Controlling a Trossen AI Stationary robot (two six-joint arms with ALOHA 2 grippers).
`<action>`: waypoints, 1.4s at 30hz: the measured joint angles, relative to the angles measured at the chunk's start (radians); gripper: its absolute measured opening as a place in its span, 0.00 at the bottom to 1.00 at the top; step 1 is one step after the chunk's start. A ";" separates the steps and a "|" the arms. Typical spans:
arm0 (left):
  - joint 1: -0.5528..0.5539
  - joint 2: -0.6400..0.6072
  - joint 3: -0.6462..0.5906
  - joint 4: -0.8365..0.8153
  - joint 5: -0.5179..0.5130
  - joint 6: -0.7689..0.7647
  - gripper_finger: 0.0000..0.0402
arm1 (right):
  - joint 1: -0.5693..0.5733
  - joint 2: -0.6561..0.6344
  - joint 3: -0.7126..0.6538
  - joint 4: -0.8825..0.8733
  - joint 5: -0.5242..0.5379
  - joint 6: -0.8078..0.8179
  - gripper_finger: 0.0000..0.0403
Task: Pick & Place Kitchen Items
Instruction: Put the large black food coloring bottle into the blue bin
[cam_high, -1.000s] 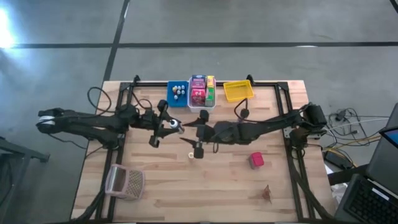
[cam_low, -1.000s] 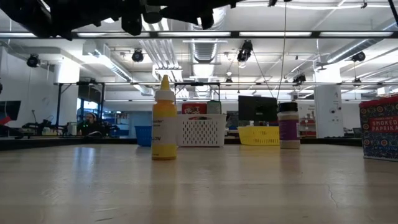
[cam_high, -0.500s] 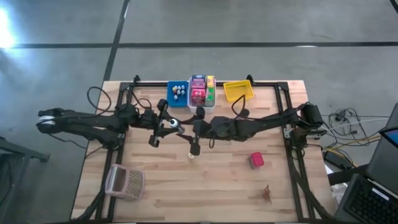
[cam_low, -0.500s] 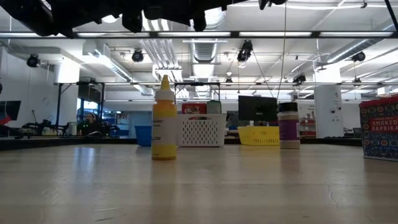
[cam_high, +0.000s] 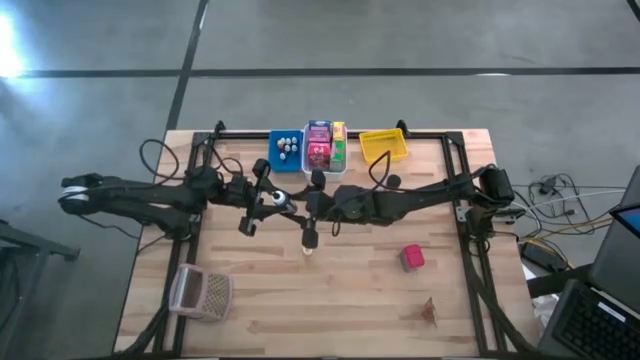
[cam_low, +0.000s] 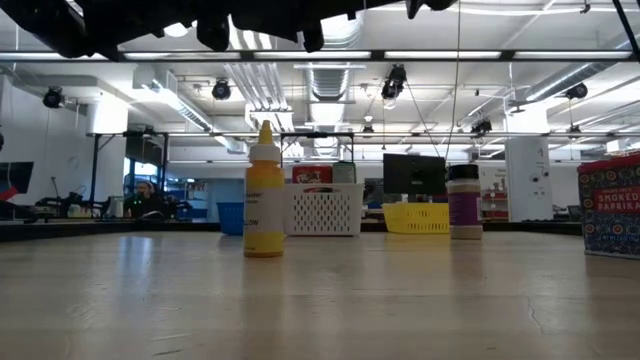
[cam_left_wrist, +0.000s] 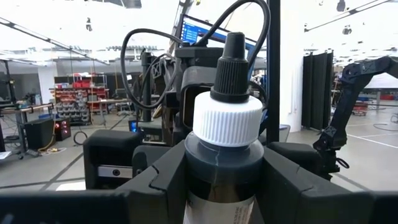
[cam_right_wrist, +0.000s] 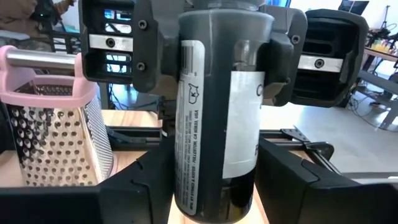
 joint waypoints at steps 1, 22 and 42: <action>0.000 0.000 0.000 -0.001 0.000 0.000 0.38 | 0.000 0.000 0.000 0.000 0.000 -0.001 0.44; 0.006 -0.064 0.116 -0.466 0.009 -0.071 0.55 | -0.002 -0.013 0.000 -0.170 0.005 -0.002 0.35; 0.003 -0.094 0.468 -1.382 -0.027 0.173 0.69 | 0.011 -0.017 0.103 -0.560 -0.046 0.039 0.36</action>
